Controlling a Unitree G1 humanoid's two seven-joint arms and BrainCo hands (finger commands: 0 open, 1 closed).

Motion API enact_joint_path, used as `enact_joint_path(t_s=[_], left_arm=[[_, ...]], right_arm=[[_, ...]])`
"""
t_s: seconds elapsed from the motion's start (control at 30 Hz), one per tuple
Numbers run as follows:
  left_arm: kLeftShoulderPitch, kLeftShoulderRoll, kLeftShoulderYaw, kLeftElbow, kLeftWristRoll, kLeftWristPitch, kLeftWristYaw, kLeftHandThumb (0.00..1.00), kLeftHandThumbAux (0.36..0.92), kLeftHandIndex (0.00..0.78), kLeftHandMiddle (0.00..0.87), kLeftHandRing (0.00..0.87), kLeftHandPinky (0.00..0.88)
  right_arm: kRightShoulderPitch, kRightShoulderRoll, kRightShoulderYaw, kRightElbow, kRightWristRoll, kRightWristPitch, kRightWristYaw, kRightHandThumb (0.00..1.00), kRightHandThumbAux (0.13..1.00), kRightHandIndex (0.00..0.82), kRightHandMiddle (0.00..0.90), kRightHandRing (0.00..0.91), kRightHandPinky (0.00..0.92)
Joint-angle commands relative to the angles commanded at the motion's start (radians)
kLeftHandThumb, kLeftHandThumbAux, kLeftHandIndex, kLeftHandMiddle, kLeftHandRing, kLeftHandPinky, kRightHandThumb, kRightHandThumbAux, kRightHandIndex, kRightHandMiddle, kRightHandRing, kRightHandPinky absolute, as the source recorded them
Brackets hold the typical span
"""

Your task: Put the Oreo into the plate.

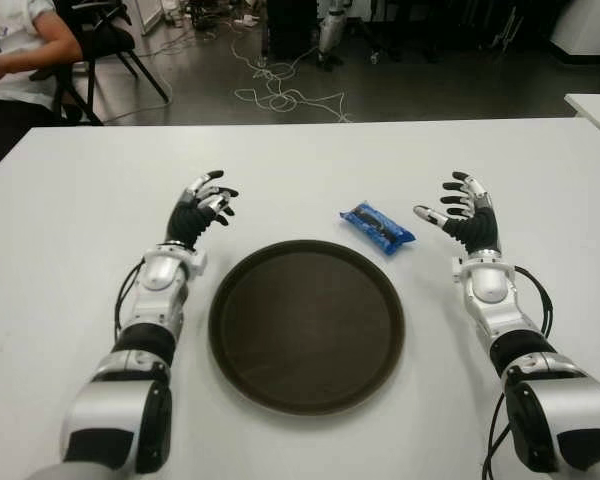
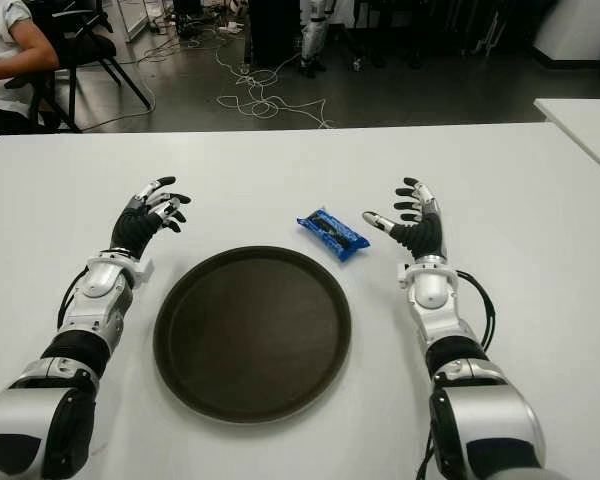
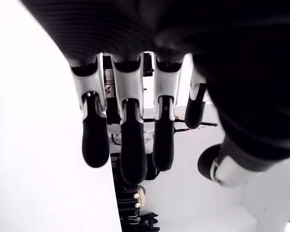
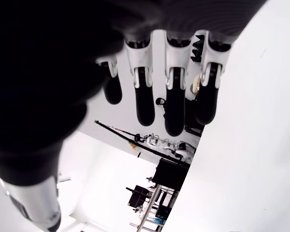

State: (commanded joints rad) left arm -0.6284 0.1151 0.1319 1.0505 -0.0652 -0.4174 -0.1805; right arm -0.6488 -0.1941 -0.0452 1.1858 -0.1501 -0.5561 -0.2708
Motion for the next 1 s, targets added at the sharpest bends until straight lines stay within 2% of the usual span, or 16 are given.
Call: enact_joint_path(t_s=[0.3, 0.47, 1.0], left_arm=[[-0.002, 0.003, 0.000, 0.005, 0.002, -0.004, 0.003, 1.000, 0.640, 0.195, 0.398, 0.517, 0.548], [-0.004, 0.000, 0.005, 0.010, -0.003, -0.008, 0.002, 1.000, 0.638, 0.205, 0.403, 0.521, 0.577], [-0.002, -0.003, 0.006, 0.009, -0.003, -0.008, 0.004, 1.000, 0.640, 0.207, 0.396, 0.522, 0.559]], right_arm=[[-0.002, 0.003, -0.001, 0.002, 0.002, 0.000, 0.001, 0.000, 0.752, 0.189, 0.279, 0.311, 0.354], [-0.001, 0.004, -0.004, 0.001, 0.007, 0.001, 0.010, 0.003, 0.763, 0.183, 0.274, 0.304, 0.347], [0.000, -0.002, 0.002, 0.000, -0.003, 0.016, 0.016, 0.000, 0.747, 0.186, 0.278, 0.305, 0.341]])
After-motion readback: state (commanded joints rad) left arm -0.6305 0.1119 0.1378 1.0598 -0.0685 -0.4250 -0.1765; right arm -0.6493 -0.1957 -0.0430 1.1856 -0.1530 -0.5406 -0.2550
